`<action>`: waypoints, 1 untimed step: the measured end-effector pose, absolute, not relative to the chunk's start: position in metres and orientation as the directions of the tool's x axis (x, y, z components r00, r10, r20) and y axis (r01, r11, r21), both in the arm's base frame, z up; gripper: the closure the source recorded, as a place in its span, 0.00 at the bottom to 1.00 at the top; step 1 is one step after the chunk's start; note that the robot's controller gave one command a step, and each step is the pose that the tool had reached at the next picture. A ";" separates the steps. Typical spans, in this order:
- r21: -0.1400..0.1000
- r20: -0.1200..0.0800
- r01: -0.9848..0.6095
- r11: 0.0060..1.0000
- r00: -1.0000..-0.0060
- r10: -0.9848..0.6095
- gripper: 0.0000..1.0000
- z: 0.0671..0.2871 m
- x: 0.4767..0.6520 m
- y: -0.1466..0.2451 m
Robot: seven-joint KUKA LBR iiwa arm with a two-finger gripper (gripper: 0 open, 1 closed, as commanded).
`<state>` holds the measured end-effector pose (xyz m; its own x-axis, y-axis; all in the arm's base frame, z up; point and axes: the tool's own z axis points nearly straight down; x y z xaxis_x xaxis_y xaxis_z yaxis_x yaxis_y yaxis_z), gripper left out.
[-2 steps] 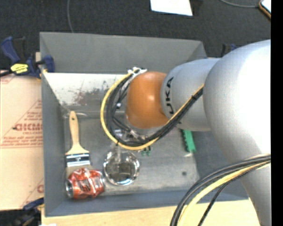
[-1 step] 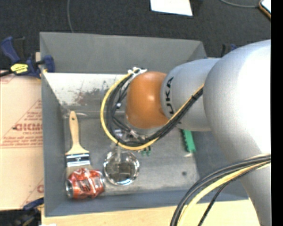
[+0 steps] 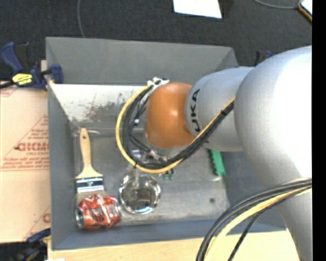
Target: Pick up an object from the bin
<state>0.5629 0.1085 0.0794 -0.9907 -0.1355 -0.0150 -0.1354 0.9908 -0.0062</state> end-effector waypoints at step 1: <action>-0.006 -0.015 -0.136 0.991 -0.991 -0.136 1.00 0.079 0.563 0.108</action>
Offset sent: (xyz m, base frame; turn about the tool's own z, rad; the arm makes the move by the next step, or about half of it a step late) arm 0.0000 0.0000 0.0000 0.0000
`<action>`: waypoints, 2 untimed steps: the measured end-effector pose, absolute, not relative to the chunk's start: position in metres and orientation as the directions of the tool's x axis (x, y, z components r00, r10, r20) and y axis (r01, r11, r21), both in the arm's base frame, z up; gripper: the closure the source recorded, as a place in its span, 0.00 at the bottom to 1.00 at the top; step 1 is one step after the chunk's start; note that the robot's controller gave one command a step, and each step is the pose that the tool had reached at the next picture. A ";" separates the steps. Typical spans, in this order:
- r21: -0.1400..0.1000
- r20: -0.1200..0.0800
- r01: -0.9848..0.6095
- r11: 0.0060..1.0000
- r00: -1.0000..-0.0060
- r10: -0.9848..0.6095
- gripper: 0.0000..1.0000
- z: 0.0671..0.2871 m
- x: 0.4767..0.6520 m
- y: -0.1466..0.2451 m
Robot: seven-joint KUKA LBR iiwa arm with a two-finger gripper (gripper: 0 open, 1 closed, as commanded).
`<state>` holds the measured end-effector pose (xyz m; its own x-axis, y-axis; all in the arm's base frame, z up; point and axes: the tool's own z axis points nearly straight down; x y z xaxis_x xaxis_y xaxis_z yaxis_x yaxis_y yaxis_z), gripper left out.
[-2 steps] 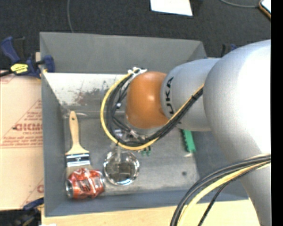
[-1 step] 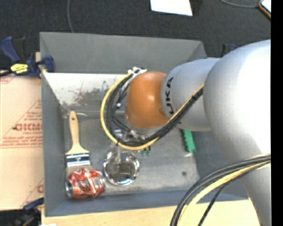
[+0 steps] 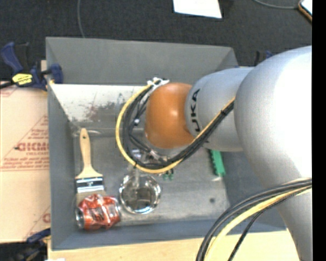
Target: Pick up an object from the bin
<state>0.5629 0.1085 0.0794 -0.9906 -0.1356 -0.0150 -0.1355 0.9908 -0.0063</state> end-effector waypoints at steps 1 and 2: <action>-0.006 -0.015 -0.136 0.991 -0.991 -0.136 1.00 0.079 0.563 0.108; -0.006 -0.015 -0.136 0.991 -0.991 -0.136 1.00 0.079 0.563 0.108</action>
Offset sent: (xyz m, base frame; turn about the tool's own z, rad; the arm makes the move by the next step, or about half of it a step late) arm 0.0000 0.0000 0.0000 0.0000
